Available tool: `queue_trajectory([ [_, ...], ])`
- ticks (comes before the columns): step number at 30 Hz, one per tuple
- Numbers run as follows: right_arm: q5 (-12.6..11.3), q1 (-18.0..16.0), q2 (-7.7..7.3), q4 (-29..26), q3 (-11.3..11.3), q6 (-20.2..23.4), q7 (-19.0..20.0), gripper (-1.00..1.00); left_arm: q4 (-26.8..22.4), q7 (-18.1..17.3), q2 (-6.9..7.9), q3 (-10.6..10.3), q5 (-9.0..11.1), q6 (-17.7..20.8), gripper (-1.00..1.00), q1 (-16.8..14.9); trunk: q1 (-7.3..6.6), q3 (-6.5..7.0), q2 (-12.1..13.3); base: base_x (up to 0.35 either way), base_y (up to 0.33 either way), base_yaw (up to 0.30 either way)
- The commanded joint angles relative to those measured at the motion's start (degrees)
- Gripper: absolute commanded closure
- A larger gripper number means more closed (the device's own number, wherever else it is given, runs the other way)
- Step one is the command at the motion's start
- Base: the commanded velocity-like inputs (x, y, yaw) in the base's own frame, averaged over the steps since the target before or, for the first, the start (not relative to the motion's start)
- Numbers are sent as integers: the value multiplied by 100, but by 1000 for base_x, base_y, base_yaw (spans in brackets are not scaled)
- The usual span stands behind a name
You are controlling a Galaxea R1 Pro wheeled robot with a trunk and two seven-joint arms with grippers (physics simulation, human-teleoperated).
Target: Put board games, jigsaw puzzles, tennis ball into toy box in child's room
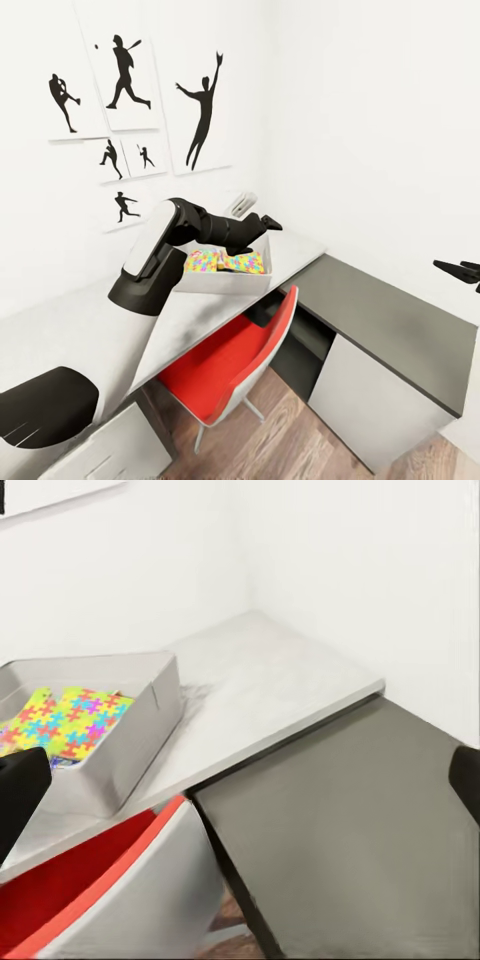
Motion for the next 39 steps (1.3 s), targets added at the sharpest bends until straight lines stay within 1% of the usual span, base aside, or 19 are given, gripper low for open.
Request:
queue_trajectory([
  [1,51,-9,1,-3,-9,38,56,-100,-2,57,-7,3,42,11,-100,-2,-3,2,-5,-330,0,-151],
  [3,51,-9,0,-3,-13,35,54,-100,3,53,-19,1,40,11,-100,2,-3,20,-5,-330,0,-150],
  [4,51,-9,-34,-3,-60,24,43,-100,6,25,-72,-10,36,10,-100,-18,-3,29,-5,-330,0,-149],
  [6,55,-5,-50,-2,-141,2,35,-100,7,6,-113,-81,31,6,-100,-27,-3,47,-5,-330,0,-149],
  [8,58,15,-60,-2,-285,-15,35,-100,7,-6,-136,-201,21,-83,-100,-28,-3,64,-5,-330,0,-148],
  [10,62,111,-84,-2,-473,-32,36,-100,8,-16,-149,-391,24,-318,-100,-63,-3,82,-5,-330,0,-144],
  [12,65,209,-105,-1,-547,-40,40,-100,8,-20,-158,-482,30,-433,-100,-128,-3,100,-5,-329,0,-141],
  [17,68,329,-141,-3,-609,-55,50,-100,8,-23,-166,-569,33,-539,-100,-194,-3,144,-5,-329,0,-138],
  [24,69,357,-131,-1,-598,-85,42,-100,8,-23,-160,-591,16,-559,-100,-201,-3,186,-5,-329,0,-90],
  [28,66,359,-93,2,-598,-617,56,-100,8,-23,-159,-597,12,-561,-100,-198,-3,190,-5,-329,0,-14],
  [31,64,360,-82,3,-634,-732,57,-100,8,-23,-158,-598,12,-561,-100,-197,-3,192,-5,-329,0,-23],
  [33,62,360,-81,0,-681,-636,55,-100,8,-23,-158,-598,11,-560,-100,-196,-3,200,-5,-329,0,-106],
  [37,71,360,-111,0,-723,-232,44,-100,2,-23,-159,-610,11,-554,-100,-183,-3,224,-5,-257,0,-173],
  [38,81,360,-120,1,-724,-153,37,-100,1,-23,-159,-636,11,-554,-100,-180,-3,230,-5,-128,0,-193],
  [39,107,360,-135,3,-723,37,17,-100,2,-23,-159,-748,9,-554,-100,-177,-3,237,-5,-82,0,-199],
])
